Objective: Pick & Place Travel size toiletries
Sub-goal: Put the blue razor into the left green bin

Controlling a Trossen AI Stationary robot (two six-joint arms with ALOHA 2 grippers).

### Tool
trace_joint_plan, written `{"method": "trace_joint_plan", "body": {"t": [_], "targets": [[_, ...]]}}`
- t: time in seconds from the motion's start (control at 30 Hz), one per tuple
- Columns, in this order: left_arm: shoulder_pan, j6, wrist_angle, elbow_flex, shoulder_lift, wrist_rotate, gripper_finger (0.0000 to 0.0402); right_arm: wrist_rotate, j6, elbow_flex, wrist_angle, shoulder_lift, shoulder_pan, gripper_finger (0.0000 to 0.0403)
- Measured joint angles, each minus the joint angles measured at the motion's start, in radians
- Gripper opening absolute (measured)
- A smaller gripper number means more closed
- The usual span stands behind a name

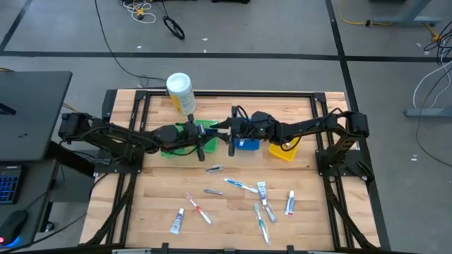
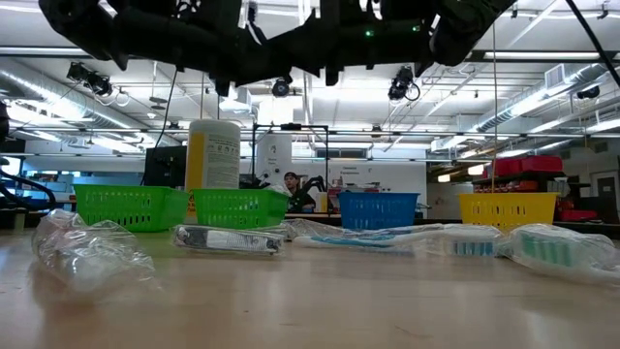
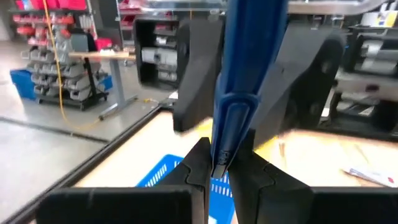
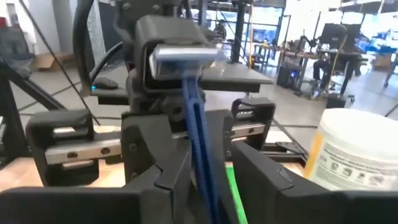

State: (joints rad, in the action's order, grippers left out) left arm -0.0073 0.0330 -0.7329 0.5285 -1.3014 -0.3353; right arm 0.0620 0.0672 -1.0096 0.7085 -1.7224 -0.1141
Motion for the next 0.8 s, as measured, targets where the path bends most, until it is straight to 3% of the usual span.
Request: {"method": "trace_joint_plan", "body": {"t": [0.2,0.37,0.53,0.8], "targets": [[0.036,0.015,0.085,0.0,0.019,-0.013,0.0039,0.008,-0.006,0.0,-0.081,0.045,-0.013,0.0147],[0.077,0.018,0.241,-0.001,0.107,-0.021,0.004,-0.015,0.001,0.0,-0.162,0.078,-0.01,0.0151],[0.119,0.083,0.518,0.0,0.249,-0.02,0.0039,-0.107,0.001,0.0,-0.271,0.088,-0.011,0.0151],[0.184,0.369,1.033,0.0,0.408,-0.003,0.0039,-0.138,0.001,0.0,-0.357,0.088,-0.011,0.0151]]}}
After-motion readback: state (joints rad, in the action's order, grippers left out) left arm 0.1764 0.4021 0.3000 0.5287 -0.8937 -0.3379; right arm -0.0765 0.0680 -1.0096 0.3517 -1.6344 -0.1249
